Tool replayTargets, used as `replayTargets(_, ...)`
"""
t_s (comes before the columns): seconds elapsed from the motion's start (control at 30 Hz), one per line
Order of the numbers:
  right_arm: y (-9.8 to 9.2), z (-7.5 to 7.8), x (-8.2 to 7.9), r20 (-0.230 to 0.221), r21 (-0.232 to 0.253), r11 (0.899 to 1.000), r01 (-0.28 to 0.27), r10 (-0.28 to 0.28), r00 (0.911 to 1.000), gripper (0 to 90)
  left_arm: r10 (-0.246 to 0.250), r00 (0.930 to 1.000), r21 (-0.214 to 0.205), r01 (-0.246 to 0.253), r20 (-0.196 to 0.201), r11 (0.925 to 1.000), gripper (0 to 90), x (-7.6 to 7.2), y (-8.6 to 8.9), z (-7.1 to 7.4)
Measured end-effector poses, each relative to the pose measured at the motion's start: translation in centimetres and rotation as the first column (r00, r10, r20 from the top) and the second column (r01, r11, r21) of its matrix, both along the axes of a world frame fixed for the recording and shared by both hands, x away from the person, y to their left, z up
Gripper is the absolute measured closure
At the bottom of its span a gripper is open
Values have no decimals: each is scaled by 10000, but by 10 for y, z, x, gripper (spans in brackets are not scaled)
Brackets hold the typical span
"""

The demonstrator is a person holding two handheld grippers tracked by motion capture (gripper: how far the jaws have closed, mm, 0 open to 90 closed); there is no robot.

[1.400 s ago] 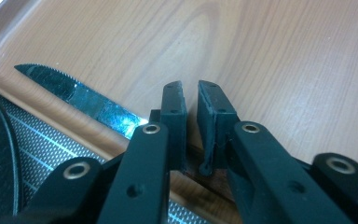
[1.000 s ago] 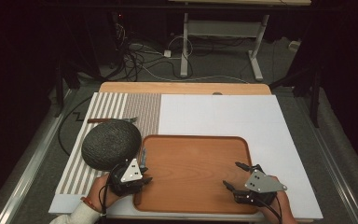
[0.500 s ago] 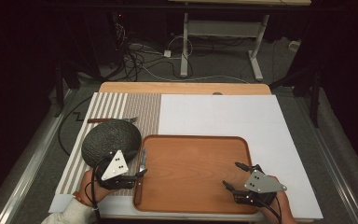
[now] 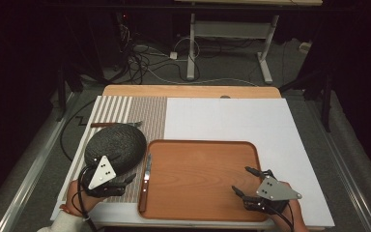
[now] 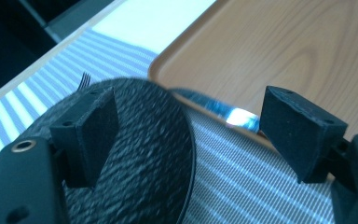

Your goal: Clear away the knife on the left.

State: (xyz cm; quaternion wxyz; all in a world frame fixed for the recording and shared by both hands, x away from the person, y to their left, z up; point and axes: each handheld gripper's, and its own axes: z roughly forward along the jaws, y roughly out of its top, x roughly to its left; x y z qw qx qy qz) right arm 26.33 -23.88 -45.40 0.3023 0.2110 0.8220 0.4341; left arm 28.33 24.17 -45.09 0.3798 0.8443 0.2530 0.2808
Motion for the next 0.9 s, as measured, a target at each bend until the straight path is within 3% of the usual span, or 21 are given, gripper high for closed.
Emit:
replayTargets(0.37,-1,2,3,23,142,9999,27,-28,10000,288,13,10000,186,-11,-72,9998,198,-1,7,-7)
replayTargets(0.57,1,2,4,23,115,9999,-18,18,10000,288,345,9994,274,-346,42,9990,199,-2,15,-7)
replayTargets(0.9,5,1,8,-39,118,9997,-225,225,9997,288,828,9964,458,-819,-175,9956,220,0,28,-8)
